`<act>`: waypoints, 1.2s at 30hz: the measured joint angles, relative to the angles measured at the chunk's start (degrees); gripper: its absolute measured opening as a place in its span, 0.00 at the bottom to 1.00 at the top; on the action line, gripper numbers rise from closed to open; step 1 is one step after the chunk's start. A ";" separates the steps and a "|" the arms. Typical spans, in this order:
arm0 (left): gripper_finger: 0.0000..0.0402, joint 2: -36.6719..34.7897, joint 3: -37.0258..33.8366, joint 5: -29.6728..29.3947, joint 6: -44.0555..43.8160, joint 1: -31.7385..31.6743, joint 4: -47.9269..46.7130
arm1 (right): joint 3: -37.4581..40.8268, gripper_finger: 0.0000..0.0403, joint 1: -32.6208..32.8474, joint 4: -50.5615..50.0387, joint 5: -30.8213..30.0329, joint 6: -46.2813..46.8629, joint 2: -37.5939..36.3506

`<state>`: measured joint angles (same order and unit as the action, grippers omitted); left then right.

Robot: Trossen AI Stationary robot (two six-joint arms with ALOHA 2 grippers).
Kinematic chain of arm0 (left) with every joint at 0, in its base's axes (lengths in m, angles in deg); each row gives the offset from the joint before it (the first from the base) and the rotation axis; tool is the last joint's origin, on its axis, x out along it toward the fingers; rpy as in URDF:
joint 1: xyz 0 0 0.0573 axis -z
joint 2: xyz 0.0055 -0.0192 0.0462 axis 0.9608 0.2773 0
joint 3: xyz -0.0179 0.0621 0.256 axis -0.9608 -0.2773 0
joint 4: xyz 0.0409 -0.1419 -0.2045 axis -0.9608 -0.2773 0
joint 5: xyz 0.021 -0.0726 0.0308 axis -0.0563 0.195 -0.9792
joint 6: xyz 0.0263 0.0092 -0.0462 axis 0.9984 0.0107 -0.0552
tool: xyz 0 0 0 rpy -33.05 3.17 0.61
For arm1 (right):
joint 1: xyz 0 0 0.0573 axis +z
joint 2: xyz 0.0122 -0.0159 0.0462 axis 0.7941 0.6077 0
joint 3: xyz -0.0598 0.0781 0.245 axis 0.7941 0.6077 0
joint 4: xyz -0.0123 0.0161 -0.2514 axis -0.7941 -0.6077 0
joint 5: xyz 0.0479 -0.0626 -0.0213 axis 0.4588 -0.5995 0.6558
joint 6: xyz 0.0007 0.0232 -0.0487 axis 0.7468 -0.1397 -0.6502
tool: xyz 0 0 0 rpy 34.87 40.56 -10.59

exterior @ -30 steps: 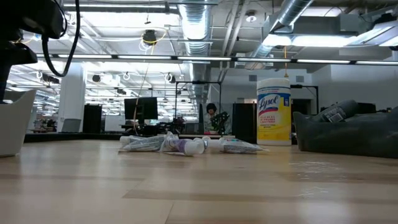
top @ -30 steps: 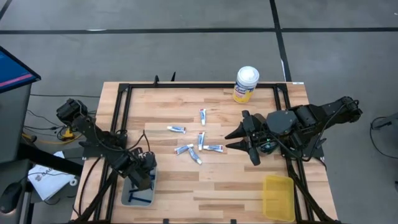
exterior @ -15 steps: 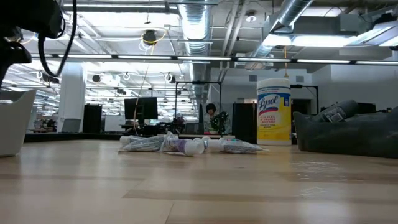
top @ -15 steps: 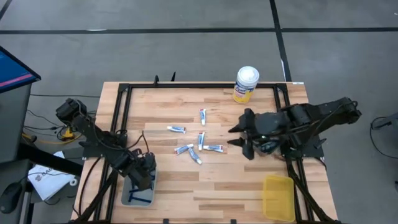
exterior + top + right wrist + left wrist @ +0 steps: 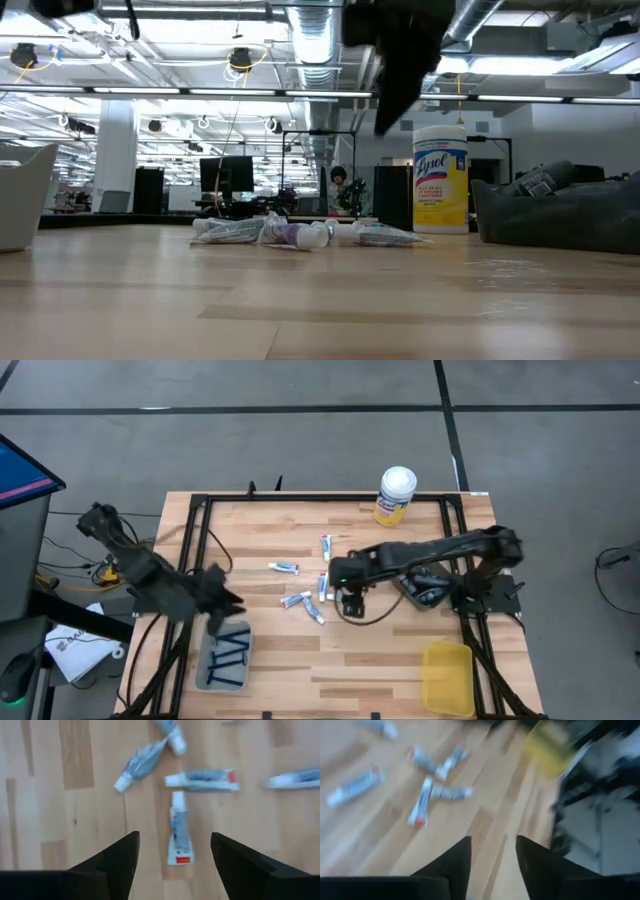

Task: Pick & Place Travel size toiletries
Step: Put the white toothpaste tube into the yellow bin

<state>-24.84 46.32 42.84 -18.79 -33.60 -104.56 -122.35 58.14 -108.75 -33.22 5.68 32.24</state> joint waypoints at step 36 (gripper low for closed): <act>0.00 -41.24 -32.28 -8.84 26.69 9.41 20.33 | -0.22 0.04 -4.09 8.39 1.37 -5.04 19.51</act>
<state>-66.08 14.05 33.99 7.90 -24.19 -84.22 -122.56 54.05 -100.35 -31.86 0.63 51.76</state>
